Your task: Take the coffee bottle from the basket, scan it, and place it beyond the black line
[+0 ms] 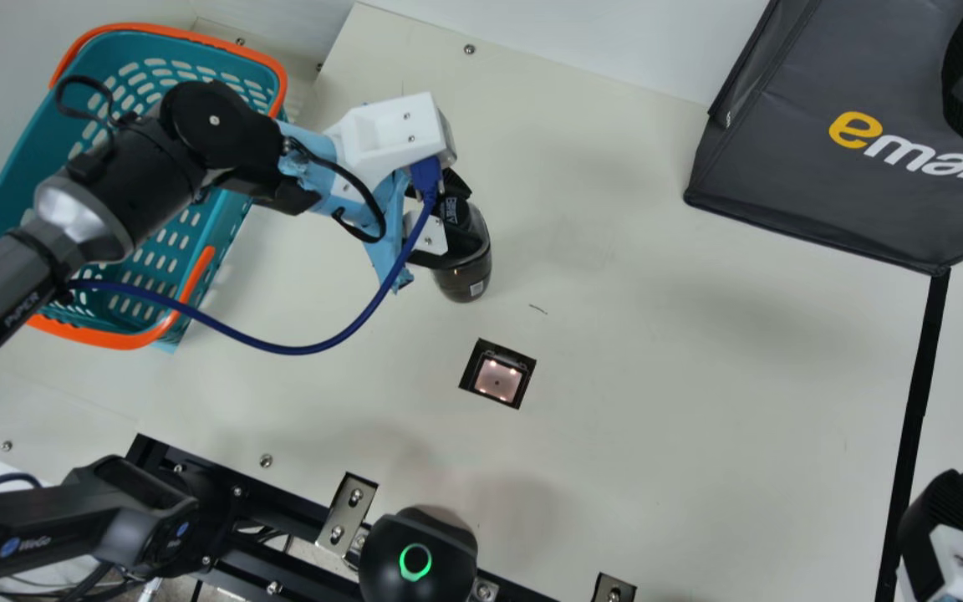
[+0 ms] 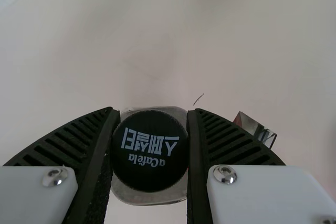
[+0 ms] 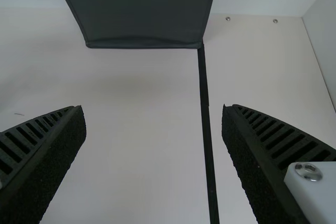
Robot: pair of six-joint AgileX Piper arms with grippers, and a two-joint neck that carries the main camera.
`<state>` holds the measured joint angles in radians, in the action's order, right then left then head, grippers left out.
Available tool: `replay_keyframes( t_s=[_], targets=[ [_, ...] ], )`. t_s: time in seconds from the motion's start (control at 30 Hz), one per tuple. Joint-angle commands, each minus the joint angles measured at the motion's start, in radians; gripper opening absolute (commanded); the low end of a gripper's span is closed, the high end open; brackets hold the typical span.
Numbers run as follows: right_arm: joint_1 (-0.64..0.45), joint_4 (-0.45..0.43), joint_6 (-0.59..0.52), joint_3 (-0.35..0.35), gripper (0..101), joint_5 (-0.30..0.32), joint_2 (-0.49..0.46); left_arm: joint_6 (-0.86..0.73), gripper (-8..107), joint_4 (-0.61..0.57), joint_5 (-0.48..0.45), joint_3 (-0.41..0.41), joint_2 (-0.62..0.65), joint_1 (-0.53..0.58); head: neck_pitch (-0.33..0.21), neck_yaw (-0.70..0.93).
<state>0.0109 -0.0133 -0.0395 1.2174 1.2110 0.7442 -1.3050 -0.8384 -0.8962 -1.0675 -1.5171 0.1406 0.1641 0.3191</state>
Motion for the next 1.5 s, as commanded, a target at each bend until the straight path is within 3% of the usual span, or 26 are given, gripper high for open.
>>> replay_keyframes(
  t_s=[0.0,0.43,1.47],
  targets=[
    [0.000,0.000,0.000,0.000,91,0.000,0.000,0.002,47,0.002,0.001,0.005,0.002,-0.001,-0.026,0.002],
    [0.000,0.000,0.000,0.000,91,0.000,0.000,0.023,90,0.014,0.002,0.004,0.014,-0.004,-0.026,0.002],
    [0.000,0.000,0.000,0.000,91,0.001,0.000,0.271,90,0.094,0.006,-0.041,0.131,-0.041,-0.026,0.002]
  ],
)
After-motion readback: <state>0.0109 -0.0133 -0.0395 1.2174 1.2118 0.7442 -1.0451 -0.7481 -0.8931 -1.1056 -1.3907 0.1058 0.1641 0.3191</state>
